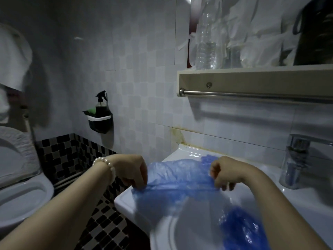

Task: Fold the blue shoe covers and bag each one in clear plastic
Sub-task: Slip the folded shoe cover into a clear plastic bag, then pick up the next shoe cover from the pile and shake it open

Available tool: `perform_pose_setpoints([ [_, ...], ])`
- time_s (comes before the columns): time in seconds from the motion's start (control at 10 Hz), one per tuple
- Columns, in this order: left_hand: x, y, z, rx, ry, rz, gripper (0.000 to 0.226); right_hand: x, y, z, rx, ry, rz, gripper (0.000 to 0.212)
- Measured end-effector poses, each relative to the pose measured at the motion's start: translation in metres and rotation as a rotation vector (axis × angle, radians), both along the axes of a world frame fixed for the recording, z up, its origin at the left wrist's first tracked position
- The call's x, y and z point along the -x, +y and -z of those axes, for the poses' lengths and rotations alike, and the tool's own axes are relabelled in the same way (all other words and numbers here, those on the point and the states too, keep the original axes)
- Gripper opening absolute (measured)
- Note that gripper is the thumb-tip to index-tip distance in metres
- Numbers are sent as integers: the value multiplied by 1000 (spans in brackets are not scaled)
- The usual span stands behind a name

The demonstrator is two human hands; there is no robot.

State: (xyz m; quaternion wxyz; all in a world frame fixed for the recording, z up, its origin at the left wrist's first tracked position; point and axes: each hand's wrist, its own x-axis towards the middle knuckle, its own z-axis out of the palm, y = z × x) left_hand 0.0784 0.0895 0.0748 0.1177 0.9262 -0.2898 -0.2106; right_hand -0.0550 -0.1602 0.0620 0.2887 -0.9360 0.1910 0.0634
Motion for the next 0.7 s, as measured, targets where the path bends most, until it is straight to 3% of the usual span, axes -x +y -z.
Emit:
perform_pose_setpoints([
  [0.1,-4,-5,-11,407,-471,-67,8,-13,15,-6,-14,-744,89,31],
  [0.2,1,1,-23,1219,-1464,-95,5,-3,24,-28,286,-1811,271,20],
  [0.3,-2,-1,-9,1161,-1752,102,13,0,26,-32,684,-1915,216,10],
  [0.4,-11,-6,28,197,-1319,300,7,-16,16,-2,760,-659,25,8],
  [0.5,-6,-3,50,-282,-665,137,21,-26,9,42,554,174,-98,10],
  [0.6,-11,4,51,-106,-740,142,18,-39,-4,55,405,-201,-66,10],
  [0.7,-22,12,46,543,-1056,193,13,-47,6,46,323,-1013,20,18],
])
